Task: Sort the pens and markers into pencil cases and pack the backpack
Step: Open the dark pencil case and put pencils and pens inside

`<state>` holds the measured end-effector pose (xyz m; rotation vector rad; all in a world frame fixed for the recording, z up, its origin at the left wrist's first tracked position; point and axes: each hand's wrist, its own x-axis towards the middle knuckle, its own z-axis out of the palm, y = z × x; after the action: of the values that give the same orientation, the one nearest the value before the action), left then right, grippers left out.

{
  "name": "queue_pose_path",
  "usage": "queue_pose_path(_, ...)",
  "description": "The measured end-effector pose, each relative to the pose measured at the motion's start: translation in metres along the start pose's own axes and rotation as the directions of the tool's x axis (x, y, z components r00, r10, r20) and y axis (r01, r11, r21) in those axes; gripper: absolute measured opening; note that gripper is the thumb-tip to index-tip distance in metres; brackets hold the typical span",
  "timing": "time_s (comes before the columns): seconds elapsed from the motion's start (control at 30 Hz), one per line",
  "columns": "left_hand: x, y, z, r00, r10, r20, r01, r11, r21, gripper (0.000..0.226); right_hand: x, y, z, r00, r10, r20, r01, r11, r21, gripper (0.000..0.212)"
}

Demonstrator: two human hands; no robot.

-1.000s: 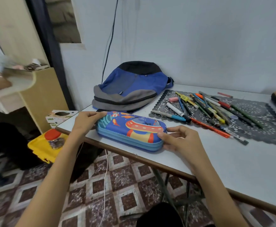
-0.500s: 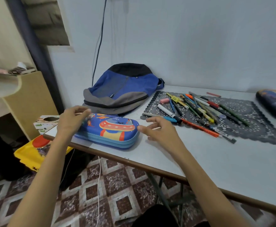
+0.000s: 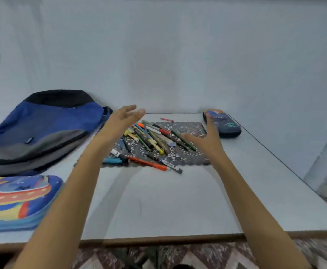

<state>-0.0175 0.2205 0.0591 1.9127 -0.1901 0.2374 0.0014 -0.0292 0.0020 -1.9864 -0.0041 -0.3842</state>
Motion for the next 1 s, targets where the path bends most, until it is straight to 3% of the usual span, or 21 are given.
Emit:
queue_pose_path(0.2,0.054,0.017,0.101,0.983,-0.04,0.181,0.057,0.995,-0.087,0.066,0.047,0.036,-0.06,0.984,0.103,-0.148,-0.118,0.989,-0.094,0.132)
queue_pose_path(0.4,0.105,0.018,0.193,0.949,-0.124,0.289,0.171,0.975,-0.142,0.071,0.081,0.063,-0.085,0.963,0.209,-0.171,-0.235,0.961,-0.144,0.125)
queue_pose_path(0.57,0.14,0.005,0.256,0.932,-0.21,0.295,0.271,0.945,-0.181,0.074,0.108,0.081,-0.088,0.953,0.257,-0.158,-0.283,0.945,-0.166,0.131)
queue_pose_path(0.7,0.155,-0.01,0.289,0.949,-0.197,0.247,0.259,0.933,-0.251,0.057,0.13,0.111,-0.085,0.959,0.234,-0.16,-0.261,0.948,-0.184,0.14)
queue_pose_path(0.8,0.162,-0.022,0.303,0.959,-0.168,0.228,0.225,0.941,-0.252,0.042,0.149,0.147,-0.081,0.971,0.17,-0.168,-0.204,0.955,-0.216,0.124)
queue_pose_path(0.9,0.165,-0.026,0.306,0.961,-0.171,0.217,0.226,0.938,-0.262,0.026,0.134,0.117,-0.077,0.969,0.129,-0.209,-0.172,0.963,-0.205,0.107)
queue_pose_path(1.0,0.163,-0.026,0.302,0.952,-0.192,0.237,0.256,0.927,-0.273,0.033,0.127,0.107,-0.075,0.969,0.114,-0.221,-0.158,0.969,-0.191,0.095)
